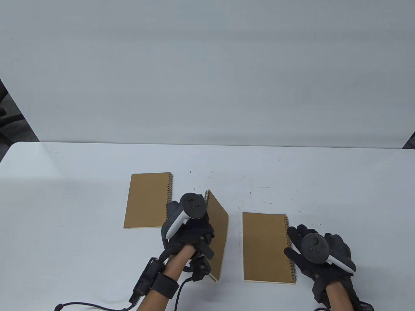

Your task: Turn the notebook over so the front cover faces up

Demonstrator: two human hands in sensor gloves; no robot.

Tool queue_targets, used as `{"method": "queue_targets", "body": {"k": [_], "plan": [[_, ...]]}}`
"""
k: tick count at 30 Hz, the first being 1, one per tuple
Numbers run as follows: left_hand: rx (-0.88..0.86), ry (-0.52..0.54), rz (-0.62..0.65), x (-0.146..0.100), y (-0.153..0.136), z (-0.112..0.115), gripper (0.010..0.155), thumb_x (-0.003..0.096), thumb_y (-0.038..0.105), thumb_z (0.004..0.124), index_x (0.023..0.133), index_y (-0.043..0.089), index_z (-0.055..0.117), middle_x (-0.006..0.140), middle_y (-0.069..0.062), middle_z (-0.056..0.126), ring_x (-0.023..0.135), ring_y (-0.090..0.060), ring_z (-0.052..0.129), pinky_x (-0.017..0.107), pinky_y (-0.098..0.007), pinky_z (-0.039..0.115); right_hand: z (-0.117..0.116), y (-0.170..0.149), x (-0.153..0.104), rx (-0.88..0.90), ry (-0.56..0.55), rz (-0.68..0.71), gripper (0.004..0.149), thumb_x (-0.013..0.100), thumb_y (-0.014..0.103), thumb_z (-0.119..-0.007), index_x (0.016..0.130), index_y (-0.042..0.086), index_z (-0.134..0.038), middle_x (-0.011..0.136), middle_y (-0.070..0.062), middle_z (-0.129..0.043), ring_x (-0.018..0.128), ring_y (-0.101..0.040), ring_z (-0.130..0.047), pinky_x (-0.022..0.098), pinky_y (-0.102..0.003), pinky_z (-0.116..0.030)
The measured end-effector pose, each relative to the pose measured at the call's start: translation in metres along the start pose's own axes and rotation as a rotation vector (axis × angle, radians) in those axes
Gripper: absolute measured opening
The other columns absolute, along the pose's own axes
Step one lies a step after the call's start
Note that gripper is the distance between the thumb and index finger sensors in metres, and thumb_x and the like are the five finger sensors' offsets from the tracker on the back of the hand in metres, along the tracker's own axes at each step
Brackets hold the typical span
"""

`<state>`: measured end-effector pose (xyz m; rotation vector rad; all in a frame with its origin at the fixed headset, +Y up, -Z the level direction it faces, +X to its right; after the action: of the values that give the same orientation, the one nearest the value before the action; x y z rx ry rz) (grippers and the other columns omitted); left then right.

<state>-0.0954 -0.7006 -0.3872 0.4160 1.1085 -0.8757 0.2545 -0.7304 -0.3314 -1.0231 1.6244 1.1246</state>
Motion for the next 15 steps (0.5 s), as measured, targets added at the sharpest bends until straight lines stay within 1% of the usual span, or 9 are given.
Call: {"method": "queue_targets", "body": {"k": [2, 3, 6, 8, 10, 13, 15], "plan": [[-0.021, 0.013, -0.029, 0.004, -0.016, 0.007, 0.088, 0.0564, 0.013, 0.067, 0.104, 0.01, -0.008, 0.1, -0.026, 0.056, 0.072, -0.034, 0.088, 0.043, -0.036, 0.093, -0.001, 0.0, 0.0, -0.001, 0.005, -0.002, 0.069, 0.056, 0.048, -0.058, 0.11, 0.008, -0.045, 0.116, -0.033, -0.047, 0.099, -0.059, -0.051, 0.057, -0.082, -0.029], [0.023, 0.026, -0.05, 0.005, -0.024, 0.01, 0.089, 0.0566, 0.014, 0.068, 0.103, 0.009, -0.008, 0.099, -0.026, 0.057, 0.07, -0.032, 0.089, 0.042, -0.035, 0.093, -0.001, -0.001, 0.001, -0.002, 0.008, -0.005, 0.069, 0.056, 0.048, -0.058, 0.11, 0.008, -0.045, 0.116, -0.033, -0.047, 0.099, -0.059, -0.052, 0.057, -0.082, -0.029], [0.15, 0.069, -0.081, 0.009, -0.036, 0.018, 0.091, 0.0576, 0.02, 0.071, 0.104, 0.009, -0.006, 0.097, -0.024, 0.06, 0.064, -0.027, 0.089, 0.037, -0.031, 0.092, -0.003, -0.001, 0.002, -0.005, 0.022, -0.011, 0.069, 0.056, 0.048, -0.058, 0.11, 0.007, -0.045, 0.116, -0.033, -0.047, 0.099, -0.059, -0.052, 0.057, -0.082, -0.029], [0.226, 0.083, -0.104, 0.01, -0.041, 0.023, 0.094, 0.0577, 0.025, 0.074, 0.104, 0.009, -0.006, 0.095, -0.022, 0.062, 0.061, -0.026, 0.089, 0.035, -0.03, 0.091, -0.004, -0.002, 0.003, -0.005, 0.028, -0.014, 0.069, 0.056, 0.048, -0.058, 0.11, 0.007, -0.045, 0.116, -0.033, -0.047, 0.099, -0.059, -0.052, 0.057, -0.082, -0.029], [0.31, 0.076, -0.124, 0.013, -0.043, 0.027, 0.096, 0.0579, 0.029, 0.074, 0.104, 0.009, -0.007, 0.095, -0.021, 0.063, 0.061, -0.025, 0.089, 0.035, -0.03, 0.091, -0.004, -0.002, 0.003, -0.006, 0.033, -0.017, 0.069, 0.056, 0.048, -0.058, 0.11, 0.007, -0.045, 0.116, -0.033, -0.047, 0.099, -0.059, -0.052, 0.057, -0.082, -0.029], [0.404, 0.077, -0.163, 0.015, -0.045, 0.032, 0.099, 0.0577, 0.036, 0.075, 0.104, 0.009, -0.008, 0.095, -0.022, 0.063, 0.062, -0.026, 0.088, 0.036, -0.031, 0.089, -0.004, -0.002, 0.003, -0.008, 0.036, -0.018, 0.069, 0.056, 0.048, -0.058, 0.11, 0.007, -0.045, 0.116, -0.033, -0.047, 0.099, -0.059, -0.052, 0.057, -0.082, -0.029], [0.472, 0.076, -0.19, 0.015, -0.045, 0.033, 0.101, 0.0578, 0.041, 0.074, 0.103, 0.009, -0.011, 0.097, -0.024, 0.061, 0.066, -0.029, 0.087, 0.039, -0.033, 0.088, -0.004, -0.002, 0.003, -0.009, 0.035, -0.018, 0.069, 0.056, 0.048, -0.058, 0.11, 0.007, -0.045, 0.115, -0.033, -0.047, 0.099, -0.059, -0.052, 0.057, -0.082, -0.029]]}}
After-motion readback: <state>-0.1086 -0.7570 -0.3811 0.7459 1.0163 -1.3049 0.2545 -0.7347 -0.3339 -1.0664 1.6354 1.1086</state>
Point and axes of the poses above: the tracker on the back of each hand, its own y axis roughly to the thumb side, its own x axis roughly from the wrist to the fingertips, z = x × y, the point moved 1 cm from there along x, roughly from the wrist to the fingertips
